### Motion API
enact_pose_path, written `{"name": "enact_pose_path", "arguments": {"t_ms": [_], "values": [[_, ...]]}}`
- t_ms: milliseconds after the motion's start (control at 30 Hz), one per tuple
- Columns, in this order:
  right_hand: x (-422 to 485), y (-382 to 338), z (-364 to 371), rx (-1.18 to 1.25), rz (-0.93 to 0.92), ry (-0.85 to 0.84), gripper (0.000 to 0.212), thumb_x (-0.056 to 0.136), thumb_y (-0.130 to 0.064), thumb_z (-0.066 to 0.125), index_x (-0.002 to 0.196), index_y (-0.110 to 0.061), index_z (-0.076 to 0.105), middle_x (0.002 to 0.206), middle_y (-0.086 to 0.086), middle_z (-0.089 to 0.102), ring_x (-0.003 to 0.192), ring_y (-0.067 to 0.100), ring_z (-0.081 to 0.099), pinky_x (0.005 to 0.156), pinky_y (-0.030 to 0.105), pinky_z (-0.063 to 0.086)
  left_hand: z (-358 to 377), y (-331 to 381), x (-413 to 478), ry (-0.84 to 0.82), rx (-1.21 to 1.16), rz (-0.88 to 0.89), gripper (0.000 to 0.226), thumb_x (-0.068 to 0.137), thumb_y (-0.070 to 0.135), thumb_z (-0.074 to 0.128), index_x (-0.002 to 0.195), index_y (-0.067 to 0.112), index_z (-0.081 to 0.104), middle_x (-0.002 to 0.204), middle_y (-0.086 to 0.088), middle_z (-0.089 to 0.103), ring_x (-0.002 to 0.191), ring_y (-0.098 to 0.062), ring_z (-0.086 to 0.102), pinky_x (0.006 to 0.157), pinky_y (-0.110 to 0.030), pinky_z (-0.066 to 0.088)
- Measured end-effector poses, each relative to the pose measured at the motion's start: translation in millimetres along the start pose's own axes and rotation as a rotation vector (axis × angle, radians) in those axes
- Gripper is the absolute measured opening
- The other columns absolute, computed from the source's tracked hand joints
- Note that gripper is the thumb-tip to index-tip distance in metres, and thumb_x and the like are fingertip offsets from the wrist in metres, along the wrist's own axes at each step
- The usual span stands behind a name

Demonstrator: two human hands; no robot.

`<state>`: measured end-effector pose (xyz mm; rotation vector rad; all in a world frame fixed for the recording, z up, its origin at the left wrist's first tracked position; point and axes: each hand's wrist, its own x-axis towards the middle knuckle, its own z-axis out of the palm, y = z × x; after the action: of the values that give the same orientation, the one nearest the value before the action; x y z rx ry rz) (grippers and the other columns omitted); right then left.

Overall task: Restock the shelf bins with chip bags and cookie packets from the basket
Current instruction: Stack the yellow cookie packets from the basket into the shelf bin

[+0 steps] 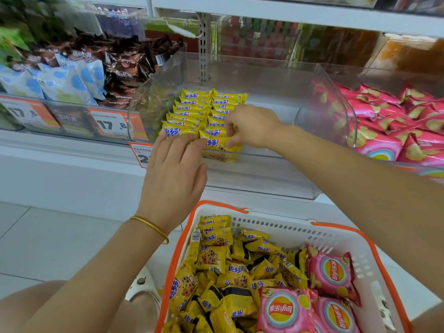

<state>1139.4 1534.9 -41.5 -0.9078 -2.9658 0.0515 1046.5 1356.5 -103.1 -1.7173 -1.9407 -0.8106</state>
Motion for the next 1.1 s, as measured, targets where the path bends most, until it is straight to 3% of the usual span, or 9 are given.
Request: {"name": "enact_pose_path", "arguments": {"t_ms": [233, 400, 533, 600, 700, 1100], "values": [[-3, 2, -1, -0.009, 0.005, 0.015, 0.026, 0.082, -0.037, 0.070, 0.097, -0.018, 0.061, 0.096, -0.006, 0.046, 0.087, 0.015, 0.044, 0.068, 0.029, 0.031, -1, 1, 0, 0.005, -0.027, -0.004, 0.037, 0.086, 0.015, 0.050, 0.120, 0.003, 0.057, 0.117, -0.015, 0.059, 0.113, -0.030, 0.048, 0.114, -0.050, 0.022], [1, 3, 1, 0.006, 0.032, 0.014, 0.014, 0.086, -0.025, 0.066, 0.095, -0.015, 0.066, 0.093, -0.001, 0.054, 0.096, 0.021, 0.056, 0.069, 0.029, 0.036, -2, 2, 0, 0.009, -0.039, -0.007, 0.037, 0.086, 0.014, 0.050, 0.120, 0.004, 0.058, 0.117, -0.014, 0.058, 0.113, -0.029, 0.046, 0.114, -0.051, 0.022], [9, -2, 0, 0.062, 0.054, -0.017, 0.008, 0.087, -0.019, 0.065, 0.091, -0.013, 0.068, 0.092, 0.004, 0.065, 0.079, 0.020, 0.057, 0.070, 0.028, 0.045, 0, 3, 0, -0.004, -0.028, -0.011, 0.036, 0.085, 0.014, 0.051, 0.119, 0.004, 0.058, 0.117, -0.014, 0.058, 0.113, -0.029, 0.046, 0.113, -0.053, 0.022], [11, -4, 0, 0.038, 0.039, -0.031, 0.010, 0.087, -0.019, 0.064, 0.093, -0.014, 0.069, 0.096, 0.003, 0.067, 0.078, 0.017, 0.054, 0.064, 0.027, 0.042, 0, 2, 0, -0.005, -0.025, -0.011, 0.036, 0.085, 0.015, 0.050, 0.118, 0.003, 0.059, 0.117, -0.014, 0.059, 0.112, -0.029, 0.047, 0.113, -0.053, 0.022], [11, 1, 1, 0.038, 0.043, -0.004, 0.010, 0.087, -0.022, 0.063, 0.094, -0.017, 0.069, 0.094, -0.001, 0.063, 0.090, 0.017, 0.055, 0.067, 0.027, 0.036, -1, 2, 0, -0.007, -0.024, -0.009, 0.035, 0.085, 0.014, 0.051, 0.118, 0.003, 0.059, 0.117, -0.015, 0.058, 0.112, -0.031, 0.048, 0.113, -0.053, 0.022], [0, 7, 0, 0.075, -0.001, 0.039, 0.020, 0.080, -0.034, 0.072, 0.090, -0.021, 0.062, 0.081, -0.009, 0.046, 0.084, 0.013, 0.045, 0.067, 0.028, 0.032, -3, 4, 0, -0.030, -0.038, -0.009, 0.034, 0.084, 0.011, 0.052, 0.117, 0.003, 0.059, 0.118, -0.015, 0.058, 0.113, -0.033, 0.050, 0.112, -0.055, 0.023]]}}
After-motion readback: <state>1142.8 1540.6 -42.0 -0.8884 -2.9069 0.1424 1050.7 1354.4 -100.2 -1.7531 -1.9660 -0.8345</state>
